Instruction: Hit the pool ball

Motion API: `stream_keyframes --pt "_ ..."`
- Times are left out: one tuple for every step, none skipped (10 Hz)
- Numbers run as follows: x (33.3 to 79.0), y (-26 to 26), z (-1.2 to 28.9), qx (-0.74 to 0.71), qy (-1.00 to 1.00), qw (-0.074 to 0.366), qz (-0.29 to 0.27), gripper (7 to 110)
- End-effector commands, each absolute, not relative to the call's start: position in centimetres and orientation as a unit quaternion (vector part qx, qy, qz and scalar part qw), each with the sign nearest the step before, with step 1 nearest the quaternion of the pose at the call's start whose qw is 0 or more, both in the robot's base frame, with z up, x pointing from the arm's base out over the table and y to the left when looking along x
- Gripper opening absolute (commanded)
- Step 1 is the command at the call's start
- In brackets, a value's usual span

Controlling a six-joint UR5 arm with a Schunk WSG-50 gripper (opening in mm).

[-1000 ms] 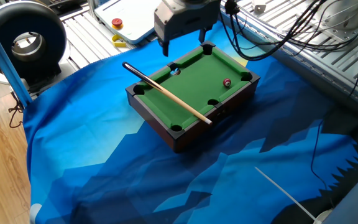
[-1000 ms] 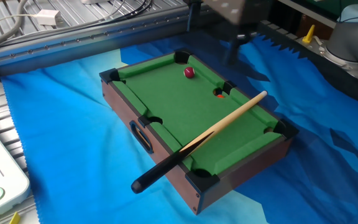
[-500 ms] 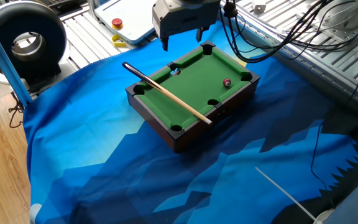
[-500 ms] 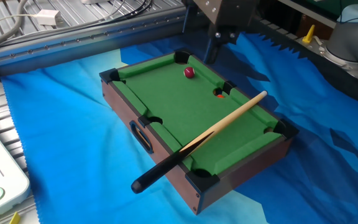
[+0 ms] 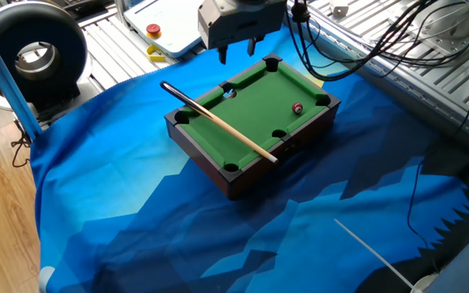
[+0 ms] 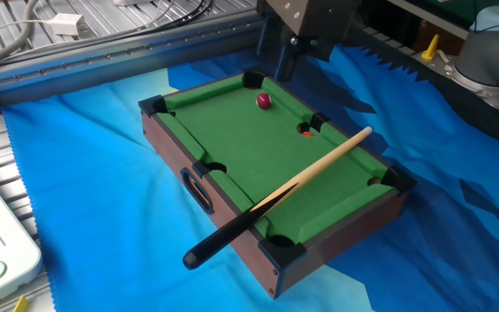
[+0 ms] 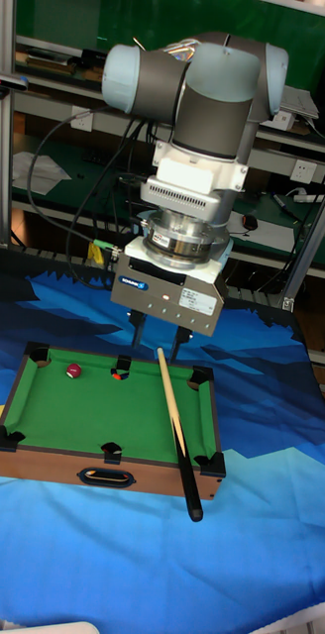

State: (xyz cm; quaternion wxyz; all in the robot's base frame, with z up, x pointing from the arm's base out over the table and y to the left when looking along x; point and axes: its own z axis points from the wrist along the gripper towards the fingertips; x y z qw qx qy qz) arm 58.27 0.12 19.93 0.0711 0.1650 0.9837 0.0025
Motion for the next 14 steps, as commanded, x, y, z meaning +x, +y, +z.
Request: stream_keyframes --pt "58.2 1.4 20.3 0.163 0.985 0.056 0.024 7" --pt "58.2 0.6 20.7 0.163 0.985 0.054 0.015 7" --pt "58.2 1.8 21.1 0.186 0.981 0.044 0.037 7" --pt "59.6 3.4 21.5 0.099 0.99 0.071 0.063 7" --pt "59.5 3.2 21.8 0.121 0.988 0.066 0.065 7" --pt "59.7 2.1 21.8 0.119 0.989 0.073 0.046 7" --pt "59.2 4.9 22.1 0.075 0.991 0.059 0.097 7" --pt "59.0 5.4 22.0 0.034 0.992 0.056 0.11 7" --pt "58.0 4.1 21.3 0.007 0.996 0.036 0.084 7" --pt "56.2 3.2 20.6 0.042 0.997 -0.006 0.064 7" --pt "55.4 1.5 20.1 0.036 0.999 -0.02 0.027 7" --pt "55.2 -1.2 20.1 -0.03 0.999 -0.024 -0.023 7" --pt "55.3 -2.7 20.1 -0.081 0.995 -0.028 -0.053 7" --pt "55.7 -2.5 19.9 -0.117 0.992 -0.019 -0.046 7"
